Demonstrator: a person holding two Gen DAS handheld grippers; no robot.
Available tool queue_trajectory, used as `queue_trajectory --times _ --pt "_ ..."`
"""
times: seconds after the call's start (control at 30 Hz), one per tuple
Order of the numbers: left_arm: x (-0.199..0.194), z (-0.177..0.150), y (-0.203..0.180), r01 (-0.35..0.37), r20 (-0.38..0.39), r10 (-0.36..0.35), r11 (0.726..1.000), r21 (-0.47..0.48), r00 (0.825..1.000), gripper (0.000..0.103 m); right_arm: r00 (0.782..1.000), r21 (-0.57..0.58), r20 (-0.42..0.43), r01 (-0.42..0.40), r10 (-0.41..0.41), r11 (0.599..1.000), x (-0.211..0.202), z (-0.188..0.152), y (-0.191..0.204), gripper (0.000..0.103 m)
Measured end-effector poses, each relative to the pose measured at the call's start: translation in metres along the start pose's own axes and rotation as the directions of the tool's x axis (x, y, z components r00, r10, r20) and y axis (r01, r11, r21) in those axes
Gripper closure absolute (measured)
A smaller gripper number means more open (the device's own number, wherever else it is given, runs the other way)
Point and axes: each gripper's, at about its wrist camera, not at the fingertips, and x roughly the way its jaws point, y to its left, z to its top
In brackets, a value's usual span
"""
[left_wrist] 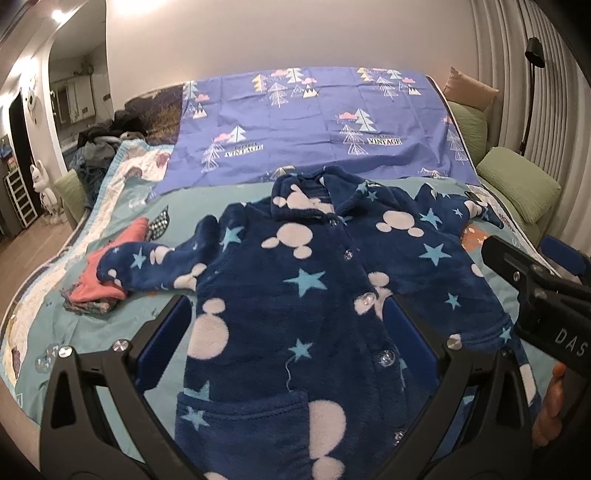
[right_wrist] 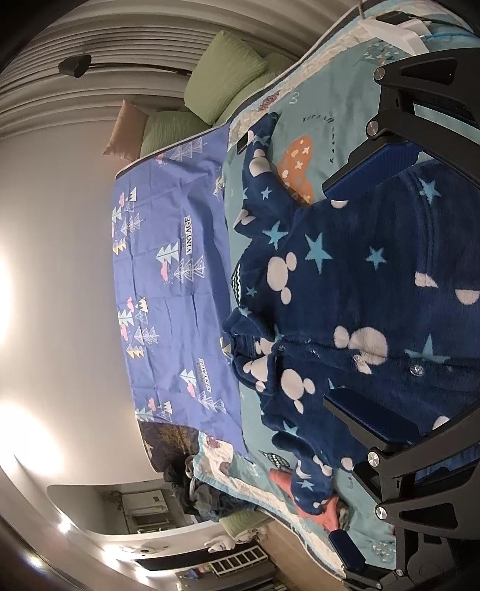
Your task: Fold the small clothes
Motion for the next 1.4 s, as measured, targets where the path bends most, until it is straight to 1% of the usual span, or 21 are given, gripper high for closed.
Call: queue_trajectory --times 0.1,0.17,0.23,0.37,0.6,0.73,0.9,1.0,1.2,1.3,1.4 --pt "0.001 -0.001 0.001 -0.024 -0.002 0.024 1.0 0.017 1.0 0.0 1.0 -0.006 -0.003 -0.004 0.004 1.0 0.0 0.0 0.004 0.0" --pt "0.002 0.0 0.003 -0.007 -0.025 0.007 1.0 0.012 1.0 0.0 1.0 -0.01 -0.003 -0.004 0.004 1.0 0.0 0.001 0.006 0.0" --pt "0.004 0.0 0.007 0.019 -0.027 -0.019 1.0 -0.005 0.999 0.0 1.0 -0.016 -0.003 -0.002 0.002 1.0 0.0 0.001 0.008 0.0" --pt "0.003 -0.001 0.013 0.049 0.004 -0.049 0.998 -0.031 0.999 0.0 1.0 -0.021 -0.006 0.001 -0.002 1.0 0.001 0.001 0.013 0.0" --pt "0.01 -0.007 0.02 0.123 -0.007 -0.124 0.989 -0.087 0.992 0.0 1.0 -0.031 -0.014 -0.004 0.004 0.999 0.005 0.003 0.023 0.0" --pt "0.013 -0.009 0.026 0.118 -0.003 -0.119 0.987 -0.106 0.993 0.0 1.0 -0.045 -0.019 -0.006 0.005 0.999 0.008 0.003 0.029 0.0" --pt "0.017 -0.012 0.039 0.121 0.006 -0.121 0.981 -0.154 0.993 0.0 1.0 -0.064 -0.024 -0.012 0.01 0.998 0.011 0.004 0.039 0.0" --pt "0.022 -0.013 0.047 0.1 -0.005 -0.102 0.982 -0.158 0.995 0.0 1.0 -0.074 -0.027 -0.014 0.012 0.997 0.014 0.006 0.046 0.0" --pt "0.034 -0.014 0.075 0.112 -0.011 -0.117 0.972 -0.206 0.993 0.0 0.999 -0.102 -0.036 -0.022 0.019 0.994 0.024 0.009 0.062 0.0" --pt "0.043 -0.014 0.095 0.127 -0.014 -0.135 0.96 -0.248 0.991 0.0 0.999 -0.123 -0.045 -0.03 0.025 0.992 0.031 0.01 0.073 0.0" --pt "0.058 -0.018 0.126 0.116 -0.024 -0.13 0.946 -0.303 0.991 0.0 0.997 -0.148 -0.064 -0.046 0.037 0.988 0.043 0.01 0.081 0.0"
